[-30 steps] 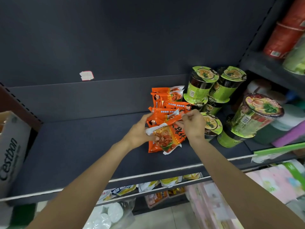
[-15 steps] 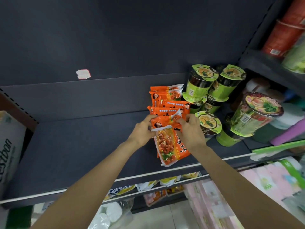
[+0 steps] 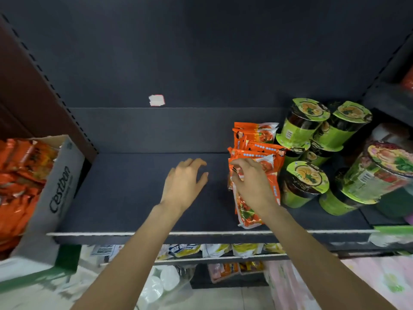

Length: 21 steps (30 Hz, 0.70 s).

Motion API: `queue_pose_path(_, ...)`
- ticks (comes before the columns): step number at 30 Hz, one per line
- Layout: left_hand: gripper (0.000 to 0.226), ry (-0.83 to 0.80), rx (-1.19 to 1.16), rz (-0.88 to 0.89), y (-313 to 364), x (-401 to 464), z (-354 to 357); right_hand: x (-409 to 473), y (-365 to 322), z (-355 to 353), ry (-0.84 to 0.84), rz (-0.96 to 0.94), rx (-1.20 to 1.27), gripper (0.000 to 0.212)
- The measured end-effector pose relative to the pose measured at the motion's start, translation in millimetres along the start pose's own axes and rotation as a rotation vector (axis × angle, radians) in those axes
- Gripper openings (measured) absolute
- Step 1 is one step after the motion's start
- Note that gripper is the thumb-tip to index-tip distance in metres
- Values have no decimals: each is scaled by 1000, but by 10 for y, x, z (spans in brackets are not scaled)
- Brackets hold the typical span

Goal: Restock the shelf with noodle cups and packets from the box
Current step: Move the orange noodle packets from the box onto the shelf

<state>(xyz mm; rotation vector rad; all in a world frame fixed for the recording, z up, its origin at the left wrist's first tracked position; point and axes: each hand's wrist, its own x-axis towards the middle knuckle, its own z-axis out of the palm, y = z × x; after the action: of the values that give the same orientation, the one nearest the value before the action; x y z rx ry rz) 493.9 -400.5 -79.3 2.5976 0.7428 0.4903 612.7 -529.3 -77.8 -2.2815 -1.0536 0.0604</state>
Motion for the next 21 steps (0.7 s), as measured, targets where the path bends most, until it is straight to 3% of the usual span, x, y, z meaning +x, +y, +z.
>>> queue_pose_path(4, 22, 216, 153, -67, -458, -287, -444, 32, -625, 251, -4, -102, 83, 27)
queue_pose_path(7, 23, 291, 147, -148, -896, -514, -825, 23, -1165, 522, -32, -179, 100, 27)
queue_pose_path(21, 19, 275, 45, -307, -3567, -1187, -2398, 90, -3609, 2328, -215, -301, 137, 23)
